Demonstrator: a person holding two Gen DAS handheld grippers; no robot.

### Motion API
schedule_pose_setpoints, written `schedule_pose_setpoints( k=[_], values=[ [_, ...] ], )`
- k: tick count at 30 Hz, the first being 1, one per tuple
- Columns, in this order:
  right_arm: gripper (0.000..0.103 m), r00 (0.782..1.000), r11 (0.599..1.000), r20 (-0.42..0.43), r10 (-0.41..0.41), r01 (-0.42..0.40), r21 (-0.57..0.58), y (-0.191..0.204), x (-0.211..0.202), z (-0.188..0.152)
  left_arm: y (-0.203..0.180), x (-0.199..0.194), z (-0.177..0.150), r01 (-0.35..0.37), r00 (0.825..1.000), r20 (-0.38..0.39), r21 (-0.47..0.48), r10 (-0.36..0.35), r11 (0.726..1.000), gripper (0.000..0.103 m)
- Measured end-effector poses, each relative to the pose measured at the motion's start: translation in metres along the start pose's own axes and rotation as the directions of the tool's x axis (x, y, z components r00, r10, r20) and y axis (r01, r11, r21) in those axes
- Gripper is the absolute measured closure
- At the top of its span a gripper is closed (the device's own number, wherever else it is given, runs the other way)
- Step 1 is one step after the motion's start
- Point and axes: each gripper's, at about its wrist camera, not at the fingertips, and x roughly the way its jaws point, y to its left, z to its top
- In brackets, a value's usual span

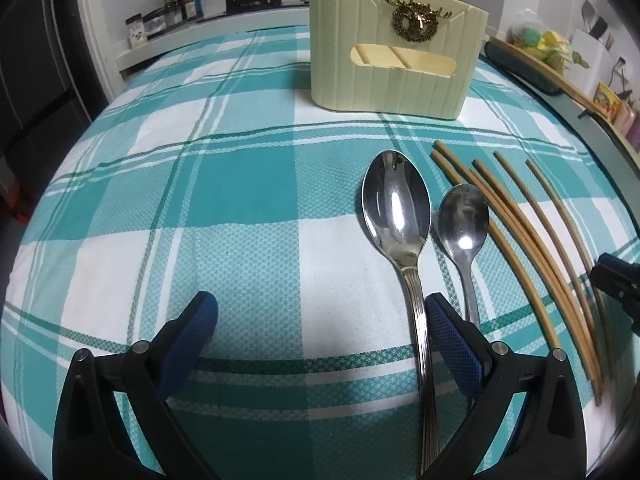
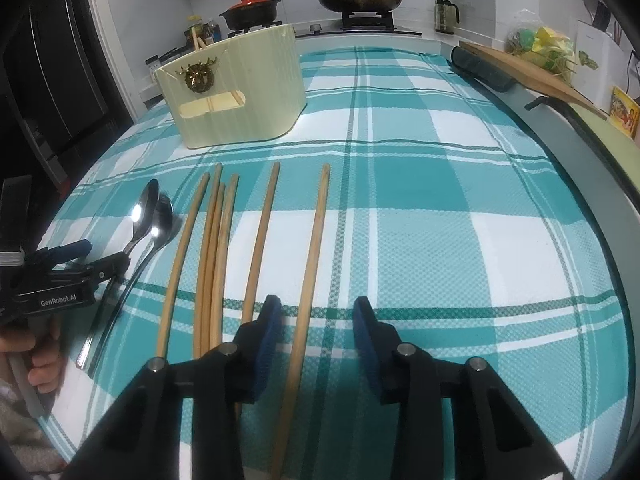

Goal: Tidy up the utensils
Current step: 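Close the left gripper on the large steel spoon while the right gripper grasps a chopstick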

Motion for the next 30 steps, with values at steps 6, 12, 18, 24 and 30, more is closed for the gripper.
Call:
schedule_pose_setpoints(
  k=[6,12,18,24,30],
  values=[
    [0.077,0.998,0.993,-0.023,-0.051,0.048,-0.111,0.01,0.012,0.006,0.001,-0.001,-0.001,-0.003,1.0,-0.006,0.023,0.003,1.0,0.0],
    [0.08,0.99,0.984,-0.056,-0.131,0.123,-0.132,0.002,0.009,0.008,0.012,-0.004,-0.003,-0.02,1.0,-0.013,0.029,0.02,0.999,0.0],
    [0.077,0.991,0.985,-0.05,-0.122,0.114,-0.132,0.001,0.007,0.006,0.006,-0.003,0.002,-0.013,1.0,-0.012,0.095,0.014,0.995,0.0],
    [0.076,0.99,0.988,-0.107,-0.087,0.072,-0.134,-0.003,0.007,0.009,-0.007,0.003,0.014,-0.004,1.0,-0.004,0.142,0.005,0.99,0.001],
    [0.076,0.979,0.991,-0.198,-0.045,0.018,-0.135,-0.009,0.01,0.018,-0.004,0.012,0.024,0.076,0.996,-0.044,0.102,-0.071,0.992,0.009]
  ],
)
